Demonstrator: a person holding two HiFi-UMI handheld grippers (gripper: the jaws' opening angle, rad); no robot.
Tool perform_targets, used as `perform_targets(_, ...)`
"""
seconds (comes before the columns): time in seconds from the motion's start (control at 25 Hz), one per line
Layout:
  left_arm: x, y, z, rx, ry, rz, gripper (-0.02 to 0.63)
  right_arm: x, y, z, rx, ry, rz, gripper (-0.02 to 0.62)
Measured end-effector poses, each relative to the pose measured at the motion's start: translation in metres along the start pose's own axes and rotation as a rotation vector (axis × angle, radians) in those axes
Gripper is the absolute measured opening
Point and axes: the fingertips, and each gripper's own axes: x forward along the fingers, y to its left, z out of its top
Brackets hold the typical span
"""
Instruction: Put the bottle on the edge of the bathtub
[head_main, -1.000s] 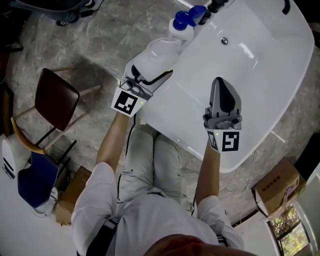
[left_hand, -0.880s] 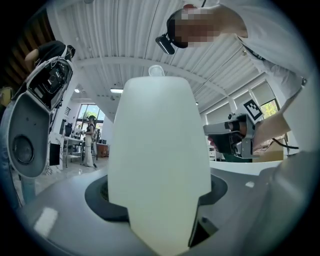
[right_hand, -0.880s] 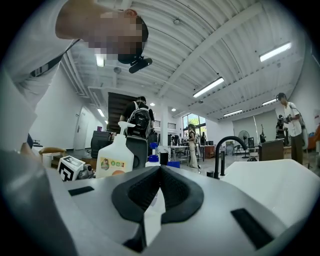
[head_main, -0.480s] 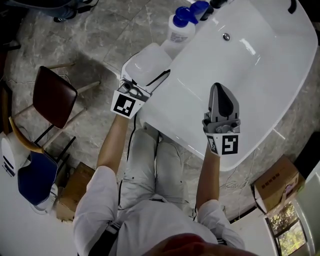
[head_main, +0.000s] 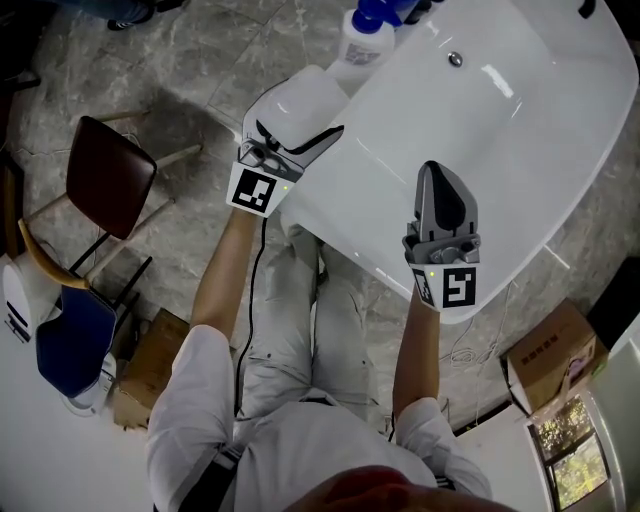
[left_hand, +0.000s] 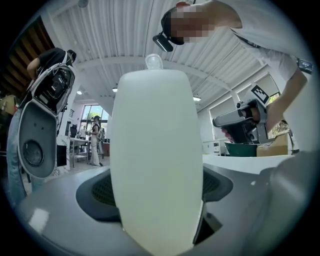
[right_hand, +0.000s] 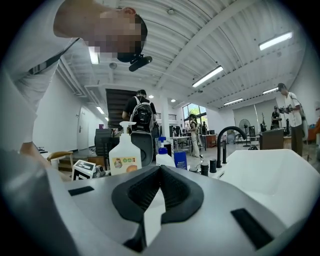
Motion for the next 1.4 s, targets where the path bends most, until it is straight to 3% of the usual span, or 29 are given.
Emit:
perform_targets(0.36, -0.016, -0.003, 0.028, 0.037, 0.026, -0.001, 0.555, -0.035, 0.011, 0.036, 0.014, 0.012, -0.001, 0.002)
perform_targets(0.68, -0.046, -0.013, 0.090, 0.057, 0.037, 0.023, 0.571, -0.075, 0.018, 0.100, 0.029, 0.003, -0.016, 0.002)
perform_targets(1.16, -0.077, -0.048, 0.237, 0.057, 0.056, 0.010, 0.563, -0.134, 0.053, 0.214, 0.060, -0.015, -0.003, 0.002)
perform_targets(1.4, -0.099, -0.076, 0.324, 0.046, 0.037, -0.005, 0.526, -0.155, 0.083, 0.274, 0.050, -0.036, 0.060, 0.002)
